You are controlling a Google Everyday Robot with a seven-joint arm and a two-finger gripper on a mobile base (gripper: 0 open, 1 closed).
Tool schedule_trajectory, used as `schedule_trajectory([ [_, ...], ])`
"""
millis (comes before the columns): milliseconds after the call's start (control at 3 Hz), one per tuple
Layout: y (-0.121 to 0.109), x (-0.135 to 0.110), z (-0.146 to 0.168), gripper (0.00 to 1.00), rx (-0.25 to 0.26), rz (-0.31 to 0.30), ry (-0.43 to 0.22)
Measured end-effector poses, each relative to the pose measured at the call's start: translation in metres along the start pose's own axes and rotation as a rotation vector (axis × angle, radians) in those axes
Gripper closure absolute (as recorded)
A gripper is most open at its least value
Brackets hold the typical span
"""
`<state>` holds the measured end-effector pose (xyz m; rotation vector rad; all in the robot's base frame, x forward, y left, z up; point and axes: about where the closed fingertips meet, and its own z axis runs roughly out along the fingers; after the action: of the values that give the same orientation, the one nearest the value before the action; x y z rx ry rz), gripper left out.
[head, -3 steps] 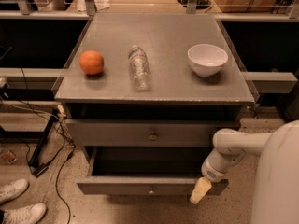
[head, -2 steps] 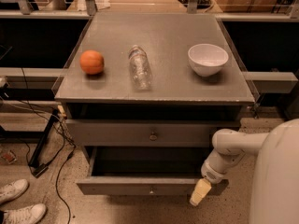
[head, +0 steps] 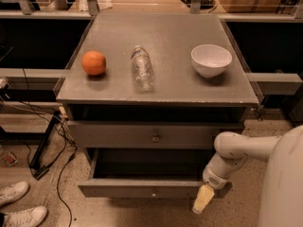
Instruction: Open middle drawer
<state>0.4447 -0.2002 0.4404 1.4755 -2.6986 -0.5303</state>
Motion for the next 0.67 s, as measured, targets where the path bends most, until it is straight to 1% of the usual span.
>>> schedule_trajectory([
  [333, 0.0179, 0.0017, 0.0106, 0.0, -0.071, -0.013, -0.007],
  [667, 0.0166, 0.0004, 0.0088, 0.0, -0.072, -0.013, -0.007],
])
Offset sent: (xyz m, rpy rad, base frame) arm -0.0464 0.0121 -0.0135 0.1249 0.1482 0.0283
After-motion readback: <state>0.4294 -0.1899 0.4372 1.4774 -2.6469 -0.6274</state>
